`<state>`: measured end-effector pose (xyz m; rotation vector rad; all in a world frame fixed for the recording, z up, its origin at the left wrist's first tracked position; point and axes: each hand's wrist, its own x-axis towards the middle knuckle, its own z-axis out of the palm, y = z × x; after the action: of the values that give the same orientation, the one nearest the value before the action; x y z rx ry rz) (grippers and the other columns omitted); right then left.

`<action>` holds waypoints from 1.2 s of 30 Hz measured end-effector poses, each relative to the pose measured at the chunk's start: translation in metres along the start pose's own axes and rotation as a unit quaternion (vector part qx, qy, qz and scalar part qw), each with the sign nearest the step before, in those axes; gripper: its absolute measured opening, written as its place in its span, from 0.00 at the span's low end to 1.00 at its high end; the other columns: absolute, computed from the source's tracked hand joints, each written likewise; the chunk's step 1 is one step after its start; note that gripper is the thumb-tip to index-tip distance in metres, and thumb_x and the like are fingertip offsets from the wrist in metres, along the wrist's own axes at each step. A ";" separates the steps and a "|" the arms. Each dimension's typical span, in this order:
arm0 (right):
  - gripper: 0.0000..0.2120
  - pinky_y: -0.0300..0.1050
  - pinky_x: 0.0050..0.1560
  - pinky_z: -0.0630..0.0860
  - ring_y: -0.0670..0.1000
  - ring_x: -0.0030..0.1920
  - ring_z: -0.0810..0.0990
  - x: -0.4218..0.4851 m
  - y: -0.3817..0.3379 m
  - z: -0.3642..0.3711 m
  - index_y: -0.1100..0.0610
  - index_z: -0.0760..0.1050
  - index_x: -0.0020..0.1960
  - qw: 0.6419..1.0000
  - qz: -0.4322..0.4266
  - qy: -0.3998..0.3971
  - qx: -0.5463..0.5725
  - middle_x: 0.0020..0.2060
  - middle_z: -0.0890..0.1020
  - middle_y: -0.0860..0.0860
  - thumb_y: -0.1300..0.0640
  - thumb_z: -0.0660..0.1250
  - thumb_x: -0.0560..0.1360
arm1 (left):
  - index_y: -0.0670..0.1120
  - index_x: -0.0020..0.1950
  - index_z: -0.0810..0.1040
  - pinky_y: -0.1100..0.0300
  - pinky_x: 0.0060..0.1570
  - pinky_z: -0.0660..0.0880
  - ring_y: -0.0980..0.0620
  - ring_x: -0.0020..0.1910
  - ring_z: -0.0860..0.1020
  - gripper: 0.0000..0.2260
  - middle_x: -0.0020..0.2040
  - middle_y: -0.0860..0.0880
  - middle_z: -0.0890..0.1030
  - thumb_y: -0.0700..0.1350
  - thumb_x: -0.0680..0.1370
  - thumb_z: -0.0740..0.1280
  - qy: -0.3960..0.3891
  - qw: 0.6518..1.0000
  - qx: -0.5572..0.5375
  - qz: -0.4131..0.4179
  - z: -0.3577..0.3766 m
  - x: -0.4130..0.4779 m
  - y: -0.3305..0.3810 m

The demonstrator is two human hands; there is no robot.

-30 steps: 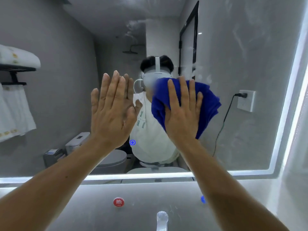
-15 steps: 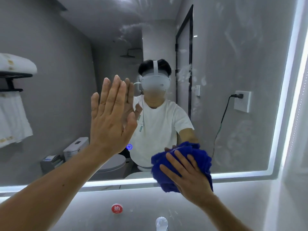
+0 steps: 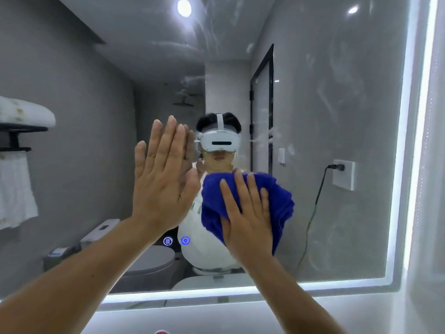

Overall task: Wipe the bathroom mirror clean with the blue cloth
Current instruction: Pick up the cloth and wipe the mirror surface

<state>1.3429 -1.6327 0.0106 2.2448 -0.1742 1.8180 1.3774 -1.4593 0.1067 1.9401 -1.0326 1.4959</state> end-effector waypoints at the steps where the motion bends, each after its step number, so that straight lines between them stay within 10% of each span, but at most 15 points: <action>1: 0.24 0.58 0.76 0.51 0.61 0.76 0.58 -0.021 0.006 0.002 0.53 0.57 0.77 1.000 -0.021 -0.015 -0.013 0.77 0.60 0.57 0.48 0.51 0.83 | 0.40 0.78 0.50 0.37 0.75 0.51 0.43 0.79 0.49 0.30 0.80 0.41 0.52 0.51 0.79 0.49 0.001 1.000 0.003 0.006 -0.001 -0.001 -0.001; 6: 0.25 0.58 0.75 0.53 0.61 0.74 0.62 -0.042 0.036 -0.010 0.56 0.57 0.77 0.996 -0.063 -0.047 -0.042 0.75 0.62 0.57 0.50 0.52 0.82 | 0.40 0.78 0.51 0.35 0.73 0.54 0.43 0.79 0.50 0.29 0.79 0.41 0.54 0.53 0.81 0.48 0.017 0.999 0.009 0.028 -0.007 0.000 -0.011; 15: 0.28 0.63 0.75 0.51 0.63 0.76 0.56 0.163 0.025 -0.037 0.59 0.58 0.77 0.992 0.116 0.031 0.031 0.76 0.60 0.60 0.50 0.43 0.81 | 0.41 0.79 0.55 0.37 0.73 0.55 0.46 0.79 0.50 0.29 0.80 0.44 0.54 0.54 0.81 0.48 0.075 0.997 0.006 0.025 -0.012 0.032 -0.029; 24: 0.37 0.62 0.75 0.51 0.61 0.78 0.51 0.042 0.009 -0.008 0.59 0.52 0.79 1.000 0.017 -0.001 -0.025 0.78 0.55 0.59 0.36 0.54 0.80 | 0.42 0.79 0.52 0.40 0.74 0.53 0.48 0.80 0.48 0.30 0.80 0.45 0.53 0.51 0.79 0.51 0.064 0.998 0.000 0.014 -0.007 0.034 -0.012; 31: 0.24 0.62 0.69 0.63 0.58 0.70 0.67 0.054 0.027 -0.018 0.57 0.65 0.72 0.997 -0.042 0.057 -0.018 0.71 0.65 0.53 0.50 0.58 0.79 | 0.41 0.80 0.53 0.43 0.76 0.48 0.49 0.80 0.47 0.30 0.81 0.46 0.52 0.52 0.79 0.50 0.059 0.998 0.007 0.021 -0.023 0.037 -0.017; 36: 0.23 0.62 0.64 0.66 0.59 0.62 0.70 0.153 0.018 -0.034 0.58 0.68 0.72 0.989 0.077 0.119 0.041 0.63 0.72 0.56 0.53 0.61 0.78 | 0.41 0.79 0.54 0.44 0.76 0.46 0.50 0.80 0.46 0.31 0.81 0.47 0.51 0.53 0.79 0.49 0.075 0.997 -0.002 0.013 -0.035 0.046 -0.027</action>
<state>1.3391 -1.6311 0.1683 2.0954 -0.2384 2.1926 1.3836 -1.4290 0.1631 1.7870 -0.9965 1.6248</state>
